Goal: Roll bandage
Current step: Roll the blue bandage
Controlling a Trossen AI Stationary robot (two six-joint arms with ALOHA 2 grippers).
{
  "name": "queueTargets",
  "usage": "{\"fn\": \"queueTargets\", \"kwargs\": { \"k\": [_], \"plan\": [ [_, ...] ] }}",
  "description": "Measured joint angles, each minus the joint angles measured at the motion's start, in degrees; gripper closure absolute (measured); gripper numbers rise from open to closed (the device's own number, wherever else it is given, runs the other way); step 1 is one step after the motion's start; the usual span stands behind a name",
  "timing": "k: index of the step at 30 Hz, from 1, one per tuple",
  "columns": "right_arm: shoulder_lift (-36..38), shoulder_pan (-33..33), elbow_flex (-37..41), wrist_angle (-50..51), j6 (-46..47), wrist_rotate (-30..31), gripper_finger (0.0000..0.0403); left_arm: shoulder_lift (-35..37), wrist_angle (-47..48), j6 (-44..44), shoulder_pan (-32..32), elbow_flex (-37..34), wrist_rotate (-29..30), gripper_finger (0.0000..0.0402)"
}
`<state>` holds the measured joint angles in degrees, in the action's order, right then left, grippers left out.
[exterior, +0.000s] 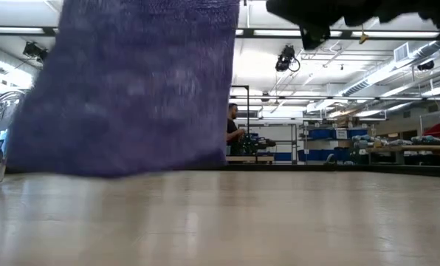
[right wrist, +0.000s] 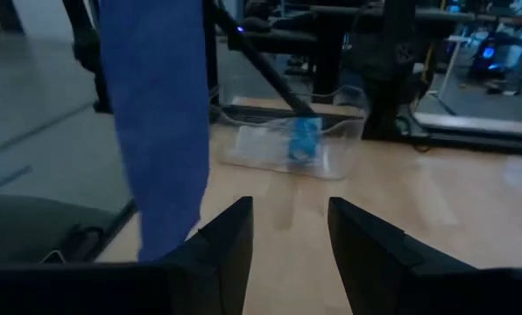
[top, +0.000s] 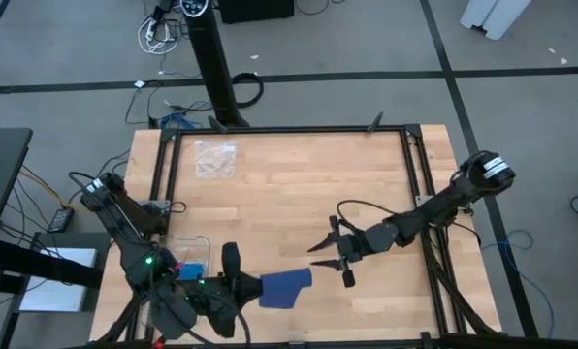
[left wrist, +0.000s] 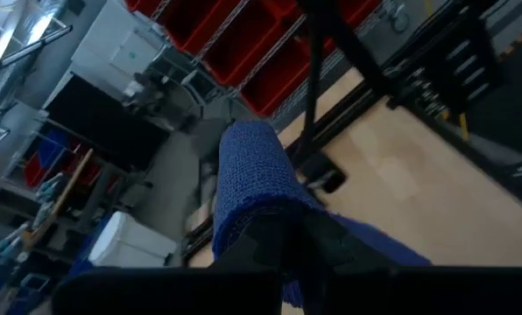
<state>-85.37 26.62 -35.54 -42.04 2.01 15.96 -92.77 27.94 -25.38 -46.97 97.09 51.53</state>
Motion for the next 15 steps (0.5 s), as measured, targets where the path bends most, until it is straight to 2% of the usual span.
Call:
{"fn": "queueTargets", "kwargs": {
  "k": [7,15],
  "plan": [
    [-10.58,2.29,-1.85,-7.61,2.82,-0.78,0.0253,-0.04,2.04,-3.43,1.77,4.14,1.07,0.0386],
    [-20.96,2.57,-6.60,-17.92,2.92,2.45,0.0247,-0.09,2.09,-6.12,2.46,5.45,1.08,0.0386]
  ]
}}
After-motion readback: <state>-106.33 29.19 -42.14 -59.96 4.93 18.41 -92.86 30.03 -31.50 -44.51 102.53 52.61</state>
